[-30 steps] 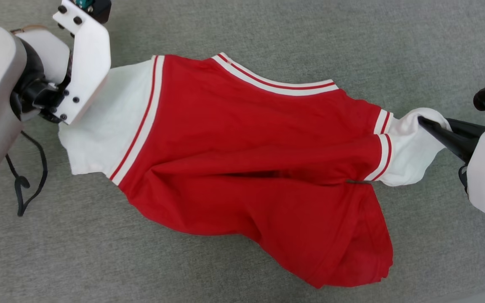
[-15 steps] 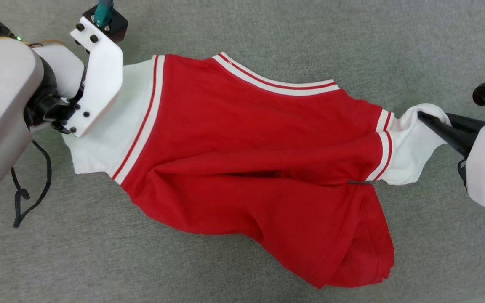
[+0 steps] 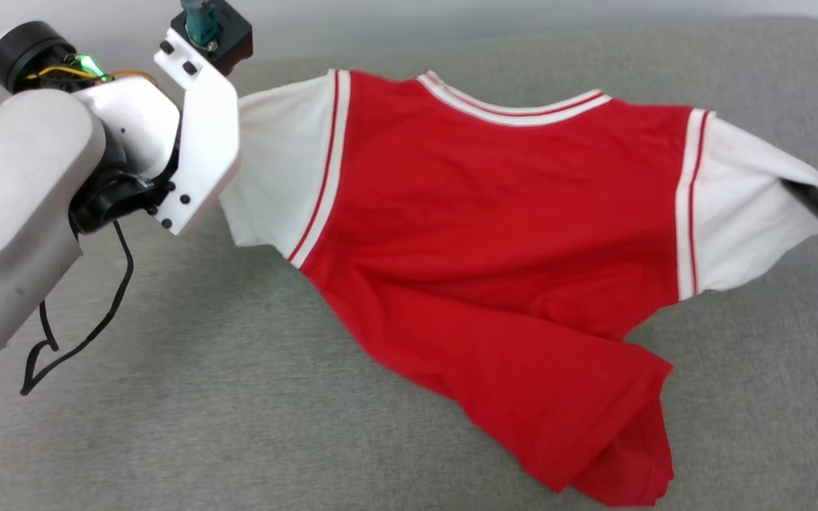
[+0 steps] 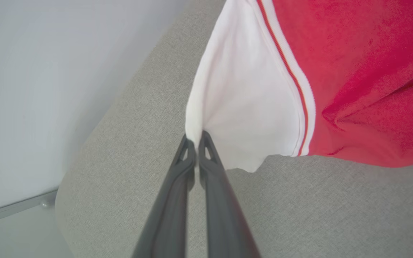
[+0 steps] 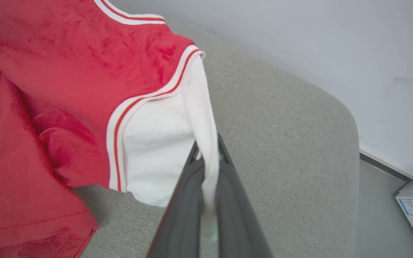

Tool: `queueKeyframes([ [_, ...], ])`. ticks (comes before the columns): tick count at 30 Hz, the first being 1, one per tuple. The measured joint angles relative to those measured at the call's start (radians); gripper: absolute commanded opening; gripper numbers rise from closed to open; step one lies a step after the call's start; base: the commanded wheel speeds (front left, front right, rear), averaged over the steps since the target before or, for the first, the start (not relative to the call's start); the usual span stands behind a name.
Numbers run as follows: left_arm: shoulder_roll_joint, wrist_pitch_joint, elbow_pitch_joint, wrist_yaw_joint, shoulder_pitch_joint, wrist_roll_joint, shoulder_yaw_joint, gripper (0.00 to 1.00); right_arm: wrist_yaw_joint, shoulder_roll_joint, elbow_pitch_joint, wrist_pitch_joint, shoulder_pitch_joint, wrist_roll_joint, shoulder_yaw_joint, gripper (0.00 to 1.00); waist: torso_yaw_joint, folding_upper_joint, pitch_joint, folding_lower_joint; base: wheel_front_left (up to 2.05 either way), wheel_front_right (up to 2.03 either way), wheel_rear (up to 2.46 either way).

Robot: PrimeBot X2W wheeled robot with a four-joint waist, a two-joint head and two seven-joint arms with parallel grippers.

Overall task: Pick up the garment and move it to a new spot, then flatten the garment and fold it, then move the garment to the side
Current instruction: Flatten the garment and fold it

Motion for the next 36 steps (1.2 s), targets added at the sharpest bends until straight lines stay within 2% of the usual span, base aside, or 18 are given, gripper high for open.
queueKeyframes([
  [6, -0.001, -0.145, -0.002, 0.000, -0.027, 0.021, 0.000, 0.00, 0.000, -0.027, 0.013, 0.023, -0.046, -0.013, -0.049, 0.00, 0.056, 0.0000, -0.085, 0.0000, 0.00, 0.00, 0.00],
  [13, -0.012, -0.327, 0.069, 0.013, -0.141, 0.108, 0.057, 0.00, 0.000, -0.027, 0.044, 0.061, -0.250, -0.066, -0.071, 0.00, 0.113, 0.0000, -0.103, -0.0001, 0.00, 0.00, 0.00],
  [17, -0.033, -0.400, 0.123, 0.034, -0.211, 0.158, 0.081, 0.00, 0.000, 0.004, 0.080, 0.087, -0.418, -0.114, -0.035, 0.00, 0.124, 0.0000, -0.065, 0.0000, 0.00, 0.00, 0.00],
  [24, -0.048, -0.522, 0.200, 0.071, -0.376, 0.237, 0.132, 0.00, 0.000, 0.107, 0.210, 0.091, -0.773, -0.199, 0.029, 0.00, 0.139, 0.0000, 0.030, 0.0000, 0.00, 0.00, 0.00],
  [30, -0.073, -0.608, 0.291, 0.073, -0.505, 0.277, 0.165, 0.00, 0.000, 0.166, 0.344, 0.029, -0.985, -0.263, 0.081, 0.00, 0.149, 0.0000, 0.112, 0.0001, 0.00, 0.00, 0.00],
  [36, -0.083, -0.653, 0.370, 0.054, -0.602, 0.295, 0.175, 0.00, 0.000, 0.221, 0.465, -0.047, -1.115, -0.298, 0.129, 0.00, 0.154, 0.0000, 0.167, 0.0001, 0.00, 0.00, 0.00],
])
